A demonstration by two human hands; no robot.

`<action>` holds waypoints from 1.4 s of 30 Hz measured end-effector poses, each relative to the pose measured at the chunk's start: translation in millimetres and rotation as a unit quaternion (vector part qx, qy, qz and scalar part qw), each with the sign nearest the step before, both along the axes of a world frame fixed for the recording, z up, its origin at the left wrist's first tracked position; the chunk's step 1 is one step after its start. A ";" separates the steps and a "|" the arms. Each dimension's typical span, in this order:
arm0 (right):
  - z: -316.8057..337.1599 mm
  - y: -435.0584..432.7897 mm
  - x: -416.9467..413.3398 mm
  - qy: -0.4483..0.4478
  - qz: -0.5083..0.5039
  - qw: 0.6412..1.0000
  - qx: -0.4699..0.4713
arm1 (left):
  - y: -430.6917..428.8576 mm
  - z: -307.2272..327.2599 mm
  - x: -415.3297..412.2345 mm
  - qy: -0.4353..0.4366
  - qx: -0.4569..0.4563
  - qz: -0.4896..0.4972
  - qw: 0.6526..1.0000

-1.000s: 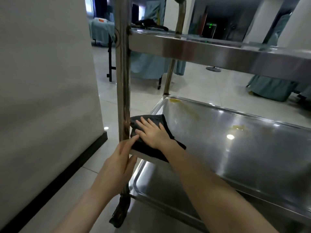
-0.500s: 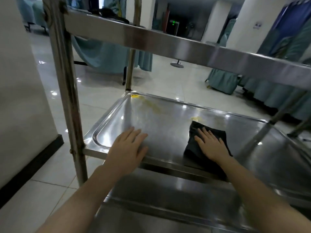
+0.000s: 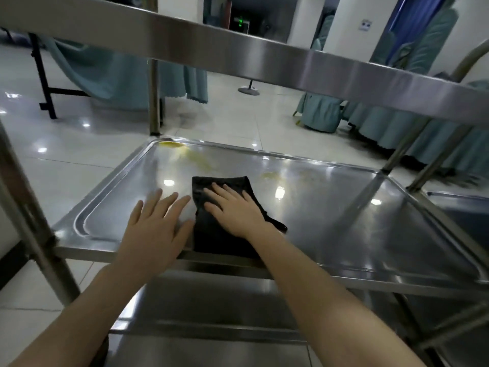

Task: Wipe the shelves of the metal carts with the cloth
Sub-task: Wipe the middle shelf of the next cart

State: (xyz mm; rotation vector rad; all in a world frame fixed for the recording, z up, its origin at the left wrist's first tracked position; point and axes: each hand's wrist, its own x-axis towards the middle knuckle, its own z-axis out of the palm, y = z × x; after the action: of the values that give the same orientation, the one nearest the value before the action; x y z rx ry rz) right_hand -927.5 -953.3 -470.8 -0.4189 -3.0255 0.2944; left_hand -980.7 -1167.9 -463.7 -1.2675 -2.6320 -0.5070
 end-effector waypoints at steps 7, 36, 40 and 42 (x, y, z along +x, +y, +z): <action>-0.2 175.9 183.9 -0.029 -0.269 0.963 0.009 | 84.2 0.3 51.2 -0.009 0.009 -0.145 0.989; 84.6 -0.6 184.0 0.096 -0.005 0.985 -0.142 | 3.5 60.9 72.3 -0.089 0.031 -0.099 0.991; 133.9 -34.5 164.6 0.034 -0.009 0.975 -0.218 | -35.5 124.1 80.8 -0.150 -0.049 -0.059 0.986; 167.0 -58.7 159.7 -0.030 -0.021 0.971 -0.238 | -60.7 161.9 84.9 -0.160 -0.050 -0.014 0.986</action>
State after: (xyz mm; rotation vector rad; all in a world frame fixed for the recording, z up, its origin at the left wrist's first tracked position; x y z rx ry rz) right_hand -767.8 -1011.9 -303.7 -0.5266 -2.9742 1.0304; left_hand -895.8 -1228.6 -301.7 -1.3552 -2.9386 -0.6386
